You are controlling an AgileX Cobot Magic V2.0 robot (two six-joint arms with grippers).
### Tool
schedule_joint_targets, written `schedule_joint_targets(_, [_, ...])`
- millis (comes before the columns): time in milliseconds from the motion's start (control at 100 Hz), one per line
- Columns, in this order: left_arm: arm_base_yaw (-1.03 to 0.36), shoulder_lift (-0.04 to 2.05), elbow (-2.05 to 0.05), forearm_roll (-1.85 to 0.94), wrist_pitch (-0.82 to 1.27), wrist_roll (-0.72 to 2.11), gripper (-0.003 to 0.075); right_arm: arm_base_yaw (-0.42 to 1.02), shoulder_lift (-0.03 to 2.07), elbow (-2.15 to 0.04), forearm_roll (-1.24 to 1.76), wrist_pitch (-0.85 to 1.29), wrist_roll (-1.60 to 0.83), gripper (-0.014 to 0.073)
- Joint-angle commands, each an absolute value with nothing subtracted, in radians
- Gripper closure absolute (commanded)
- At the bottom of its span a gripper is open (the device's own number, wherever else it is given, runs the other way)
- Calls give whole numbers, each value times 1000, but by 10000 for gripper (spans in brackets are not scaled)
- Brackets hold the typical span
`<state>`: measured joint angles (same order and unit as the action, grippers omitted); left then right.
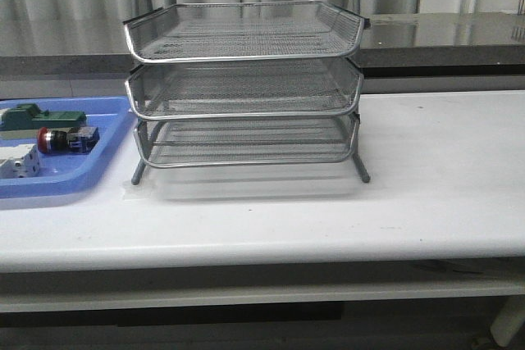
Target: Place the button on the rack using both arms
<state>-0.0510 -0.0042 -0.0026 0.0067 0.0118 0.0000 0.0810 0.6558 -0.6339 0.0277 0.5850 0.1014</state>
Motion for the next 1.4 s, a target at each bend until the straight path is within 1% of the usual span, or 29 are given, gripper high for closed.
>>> schedule_joint_targets(0, [-50,-36,53,0,-64,-9,741,81,750,-714,42,571,99,651])
schedule_joint_targets(130, [-50,-36,53,0,-64,-9,741,81,860,-763,92,573,99,651])
schedule_joint_targets(270, [-50,-36,53,0,-64,-9,741,81,940,-768,169,541,99,651])
schedule_joint_targets(490, [-50,-36,53,0,-64,-9,741,81,1013,-768,317,529,99,649])
schedule_joint_targets(570, [-50,-36,53,0,-64,-9,741,81,1026,-768,354,529,99,634])
schedule_joint_targets(640, [-50,-36,53,0,-64,-9,741,81,1034,-768,380,529,99,586])
schedule_joint_targets(710, [-50,-36,53,0,-64,-9,741,81,1035,-768,390,527,99,510])
schedule_joint_targets(780, [-50,-36,53,0,-64,-9,741,81,1035,-768,393,525,99,407])
schedule_joint_targets(900, [-50,-36,53,0,-64,-9,741,81,1035,-768,409,518,99,190])
schedule_joint_targets(970, [-50,-36,53,0,-64,-9,741,81,1035,-768,433,510,99,110])
schedule_joint_targets(1020, [-50,-36,53,0,-64,-9,741,81,1035,-768,457,498,99,92])
schedule_joint_targets(1190, [-50,-36,53,0,-64,-9,741,81,1045,-768,585,434,98,95])
schedule_joint_targets(1390, [-50,-36,53,0,-64,-9,741,81,1131,-768,700,385,62,95])
